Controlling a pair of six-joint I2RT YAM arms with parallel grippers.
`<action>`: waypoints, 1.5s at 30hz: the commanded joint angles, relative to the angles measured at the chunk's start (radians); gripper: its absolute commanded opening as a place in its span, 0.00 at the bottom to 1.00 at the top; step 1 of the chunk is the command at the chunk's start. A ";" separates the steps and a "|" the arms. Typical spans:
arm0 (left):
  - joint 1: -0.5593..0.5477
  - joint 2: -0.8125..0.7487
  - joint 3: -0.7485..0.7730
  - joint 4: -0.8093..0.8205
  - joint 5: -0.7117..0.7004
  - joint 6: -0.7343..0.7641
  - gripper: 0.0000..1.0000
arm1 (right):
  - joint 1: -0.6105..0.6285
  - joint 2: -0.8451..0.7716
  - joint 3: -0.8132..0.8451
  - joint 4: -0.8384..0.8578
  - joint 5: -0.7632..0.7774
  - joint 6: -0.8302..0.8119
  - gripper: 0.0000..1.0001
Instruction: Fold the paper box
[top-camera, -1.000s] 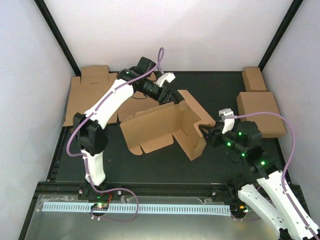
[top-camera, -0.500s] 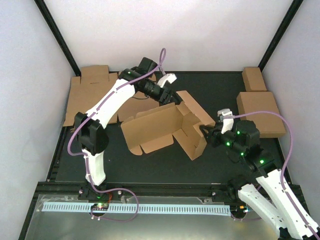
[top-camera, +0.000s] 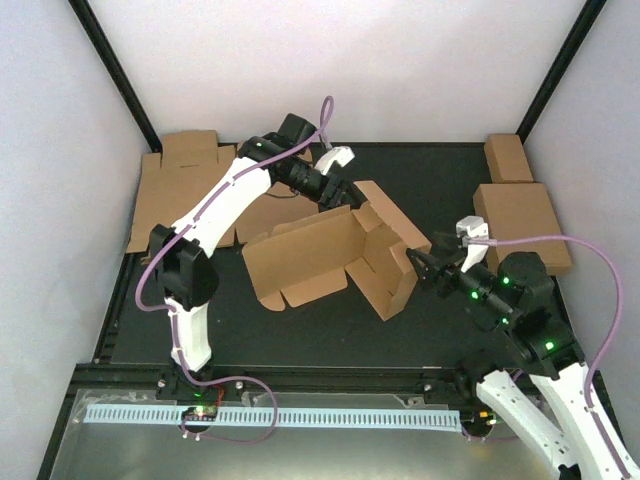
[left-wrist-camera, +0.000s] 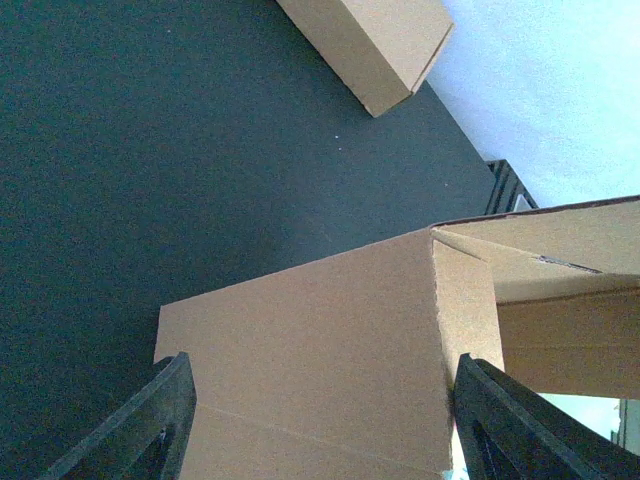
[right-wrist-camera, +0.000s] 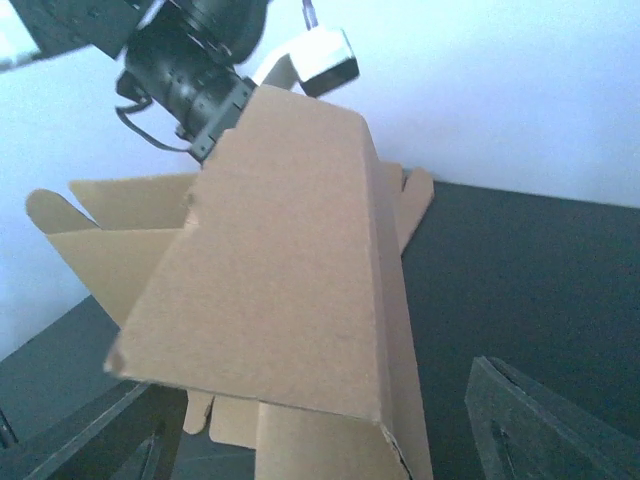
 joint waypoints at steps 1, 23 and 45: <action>-0.008 0.031 0.035 -0.053 -0.043 0.026 0.73 | -0.002 -0.029 0.041 0.044 -0.045 -0.002 0.80; -0.010 0.025 0.040 -0.071 -0.046 0.026 0.72 | -0.002 0.296 0.256 -0.096 -0.132 0.020 0.63; -0.002 -0.013 0.057 -0.011 -0.029 -0.019 0.74 | 0.003 0.325 0.214 -0.253 -0.135 -0.155 0.59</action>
